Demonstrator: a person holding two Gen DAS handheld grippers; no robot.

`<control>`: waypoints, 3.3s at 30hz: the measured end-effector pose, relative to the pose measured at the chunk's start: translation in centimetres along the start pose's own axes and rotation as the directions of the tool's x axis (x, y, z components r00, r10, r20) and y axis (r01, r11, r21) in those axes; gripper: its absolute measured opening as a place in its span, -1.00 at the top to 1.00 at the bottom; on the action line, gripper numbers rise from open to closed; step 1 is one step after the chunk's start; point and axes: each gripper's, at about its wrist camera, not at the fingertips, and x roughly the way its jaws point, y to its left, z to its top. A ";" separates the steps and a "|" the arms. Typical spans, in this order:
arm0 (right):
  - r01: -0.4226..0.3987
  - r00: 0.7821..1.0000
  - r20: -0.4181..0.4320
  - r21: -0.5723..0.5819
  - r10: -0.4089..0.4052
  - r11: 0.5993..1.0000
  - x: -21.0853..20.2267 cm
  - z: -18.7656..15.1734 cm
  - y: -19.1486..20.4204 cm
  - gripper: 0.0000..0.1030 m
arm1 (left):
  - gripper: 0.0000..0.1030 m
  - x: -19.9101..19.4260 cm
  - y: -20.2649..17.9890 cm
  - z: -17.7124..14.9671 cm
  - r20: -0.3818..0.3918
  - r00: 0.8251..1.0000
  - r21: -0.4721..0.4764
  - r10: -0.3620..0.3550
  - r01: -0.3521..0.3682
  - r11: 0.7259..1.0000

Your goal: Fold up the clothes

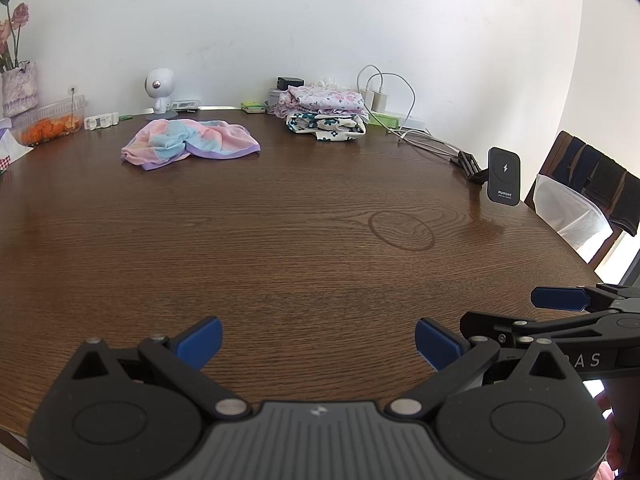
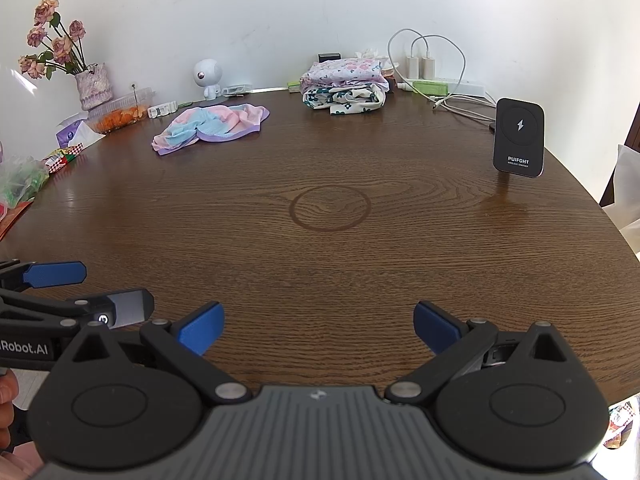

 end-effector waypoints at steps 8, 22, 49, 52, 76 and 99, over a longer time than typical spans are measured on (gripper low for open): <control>-0.001 1.000 0.002 0.000 0.001 1.000 0.0 0.0 0.0 -0.99 | -1.00 0.1 0.0 0.1 0.002 1.000 0.000 0.001 -0.001 1.000; -0.002 1.000 0.003 -0.002 0.002 1.000 0.1 0.2 0.0 -0.99 | -1.00 0.1 0.0 0.3 0.002 1.000 0.002 0.001 -0.001 1.000; -0.003 1.000 0.000 -0.005 0.003 1.000 0.1 0.2 0.0 -0.99 | -1.00 0.1 -0.1 0.2 -0.001 1.000 -0.001 0.004 -0.004 1.000; -0.004 1.000 -0.001 -0.005 0.004 1.000 0.2 0.1 0.0 -0.99 | -1.00 0.1 0.0 0.2 -0.002 1.000 -0.002 0.005 -0.005 1.000; -0.040 0.999 0.010 -0.076 0.040 0.996 3.3 2.9 1.1 -0.99 | -1.00 2.1 2.0 2.1 0.013 0.998 -0.001 0.054 -0.054 0.999; -0.143 0.989 0.017 -0.199 0.149 0.970 11.9 12.3 4.8 -0.99 | -1.00 7.0 8.1 9.8 0.041 0.987 -0.046 0.154 -0.152 0.987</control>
